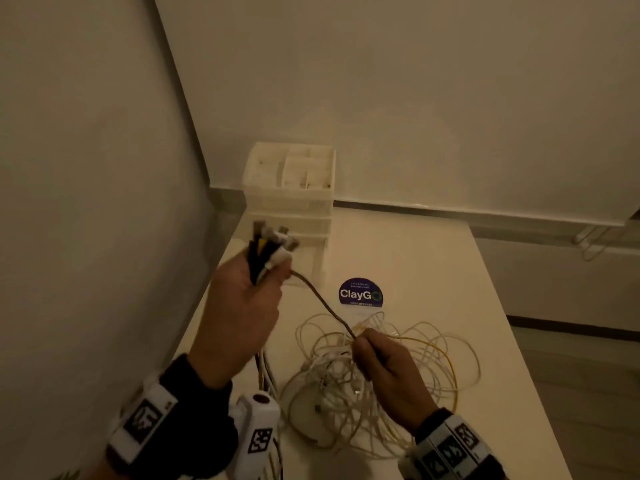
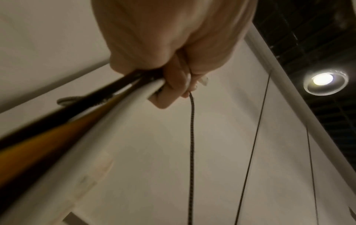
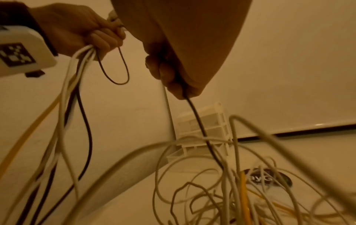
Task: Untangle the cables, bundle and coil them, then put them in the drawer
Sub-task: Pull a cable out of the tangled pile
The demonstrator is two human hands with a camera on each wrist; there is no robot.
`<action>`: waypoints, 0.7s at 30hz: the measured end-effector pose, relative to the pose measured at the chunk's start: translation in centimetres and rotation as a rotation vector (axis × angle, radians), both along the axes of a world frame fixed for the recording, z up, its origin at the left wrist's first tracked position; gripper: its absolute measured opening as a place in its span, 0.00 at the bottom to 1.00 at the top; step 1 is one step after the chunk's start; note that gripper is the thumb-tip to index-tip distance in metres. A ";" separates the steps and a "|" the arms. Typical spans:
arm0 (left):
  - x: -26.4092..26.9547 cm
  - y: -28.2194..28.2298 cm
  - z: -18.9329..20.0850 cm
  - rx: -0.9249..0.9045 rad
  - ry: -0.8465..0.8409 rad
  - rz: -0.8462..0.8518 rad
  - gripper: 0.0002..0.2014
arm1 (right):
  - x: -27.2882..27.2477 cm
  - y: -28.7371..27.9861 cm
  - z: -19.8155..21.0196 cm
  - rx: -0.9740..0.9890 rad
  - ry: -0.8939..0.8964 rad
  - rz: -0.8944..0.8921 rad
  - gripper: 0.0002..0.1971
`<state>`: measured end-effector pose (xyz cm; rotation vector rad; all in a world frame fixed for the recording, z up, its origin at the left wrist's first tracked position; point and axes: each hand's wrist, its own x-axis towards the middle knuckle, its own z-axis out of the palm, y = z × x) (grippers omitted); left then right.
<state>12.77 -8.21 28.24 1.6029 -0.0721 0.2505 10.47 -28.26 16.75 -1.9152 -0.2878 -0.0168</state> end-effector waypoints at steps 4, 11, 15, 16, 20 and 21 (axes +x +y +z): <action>1.0 2.6 2.4 -0.272 -0.038 0.126 0.16 | -0.1 -0.6 -2.4 -0.052 0.040 -0.012 0.18; 1.3 2.5 0.9 0.102 -0.106 0.226 0.05 | 0.9 -0.1 1.0 0.054 0.034 -0.079 0.19; 0.4 1.7 0.4 0.079 -0.045 0.058 0.07 | -0.1 0.4 3.5 0.042 0.013 -0.016 0.19; 0.1 1.3 0.3 0.092 -0.009 -0.061 0.08 | -0.4 0.6 4.3 0.042 0.006 0.004 0.18; -1.0 -0.7 -1.1 0.270 0.029 -0.317 0.09 | -0.2 1.5 7.3 0.109 0.037 0.116 0.20; -1.2 -1.0 -1.1 0.307 0.022 -0.328 0.08 | 0.0 1.7 7.9 0.157 0.058 0.127 0.20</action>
